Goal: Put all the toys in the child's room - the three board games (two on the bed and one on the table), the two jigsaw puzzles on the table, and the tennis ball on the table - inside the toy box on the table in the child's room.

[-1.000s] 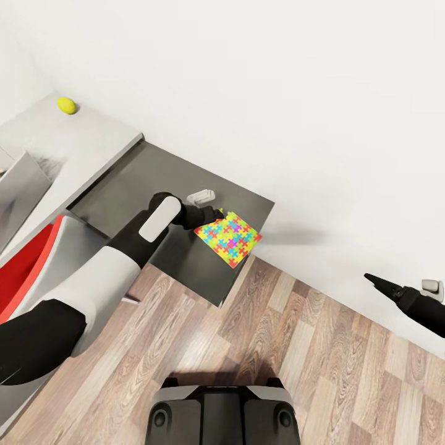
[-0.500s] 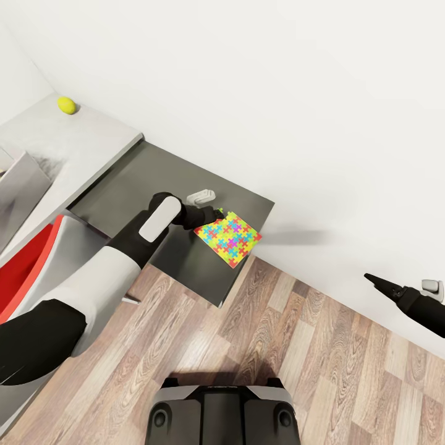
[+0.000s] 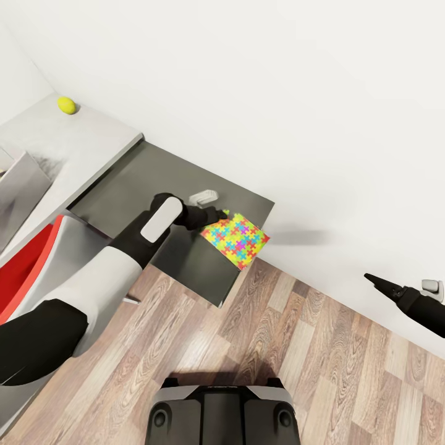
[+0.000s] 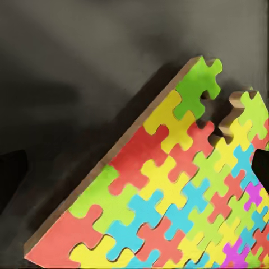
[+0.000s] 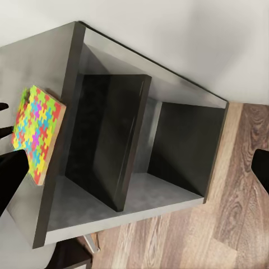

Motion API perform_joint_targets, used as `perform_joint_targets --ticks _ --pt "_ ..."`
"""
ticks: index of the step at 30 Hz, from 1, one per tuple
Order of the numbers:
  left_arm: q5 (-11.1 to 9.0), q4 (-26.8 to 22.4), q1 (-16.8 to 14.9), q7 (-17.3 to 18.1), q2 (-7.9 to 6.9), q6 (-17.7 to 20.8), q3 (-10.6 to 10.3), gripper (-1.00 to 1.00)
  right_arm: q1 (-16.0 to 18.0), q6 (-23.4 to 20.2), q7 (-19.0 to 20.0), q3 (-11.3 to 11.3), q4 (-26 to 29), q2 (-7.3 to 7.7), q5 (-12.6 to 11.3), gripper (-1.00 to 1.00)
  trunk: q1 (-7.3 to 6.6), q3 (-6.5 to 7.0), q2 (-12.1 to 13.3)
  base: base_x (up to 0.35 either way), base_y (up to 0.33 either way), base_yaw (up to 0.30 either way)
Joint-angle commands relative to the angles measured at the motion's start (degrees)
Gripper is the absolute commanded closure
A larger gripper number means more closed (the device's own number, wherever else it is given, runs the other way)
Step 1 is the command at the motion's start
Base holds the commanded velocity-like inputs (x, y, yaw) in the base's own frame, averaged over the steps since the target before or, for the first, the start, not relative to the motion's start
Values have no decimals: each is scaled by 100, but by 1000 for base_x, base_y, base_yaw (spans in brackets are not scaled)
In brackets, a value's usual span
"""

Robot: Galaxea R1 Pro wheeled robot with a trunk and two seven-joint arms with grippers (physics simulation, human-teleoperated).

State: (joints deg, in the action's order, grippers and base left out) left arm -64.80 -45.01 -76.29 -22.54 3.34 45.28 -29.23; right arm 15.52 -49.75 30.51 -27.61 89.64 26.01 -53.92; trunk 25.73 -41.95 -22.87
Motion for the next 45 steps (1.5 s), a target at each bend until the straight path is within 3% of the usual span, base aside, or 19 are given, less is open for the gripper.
perform_joint_targets --ticks 1,22,31,37,39,40,42,43,45 --pt "-168 248 0 -27 7 -19 -13 -100 4 -35 17 -8 1 0 4 -100 6 -8 -6 0 0 0" --pt "-165 214 0 61 34 -19 -13 -100 4 -35 17 -8 1 0 4 -100 6 -8 -6 0 0 0" --pt "-159 188 0 51 -23 -19 23 -100 4 -35 17 -7 1 0 4 -100 6 -8 -6 0 0 0" --pt "-154 19 0 40 -283 -34 65 -100 4 -32 20 -5 1 0 4 -100 6 -8 -6 0 0 0" --pt "-161 -232 5 38 -471 -37 90 -100 4 -30 22 -1 1 -1 6 -100 6 -8 -6 0 0 0" --pt "-161 -232 5 38 -471 -37 90 -100 4 -30 22 -1 1 -1 6 -100 6 -8 -6 0 0 0" --pt "-182 -594 38 33 -668 -29 162 -100 6 -27 23 3 -8 -4 6 -100 6 -8 -6 0 0 0" --pt "-182 -594 38 33 -668 -29 162 -100 6 -27 23 3 -8 -4 6 -100 6 -8 -6 0 0 0" --pt "-199 -1040 134 7 -839 -15 296 -100 8 -27 24 5 -24 -7 2 -100 6 -8 -6 0 0 0"
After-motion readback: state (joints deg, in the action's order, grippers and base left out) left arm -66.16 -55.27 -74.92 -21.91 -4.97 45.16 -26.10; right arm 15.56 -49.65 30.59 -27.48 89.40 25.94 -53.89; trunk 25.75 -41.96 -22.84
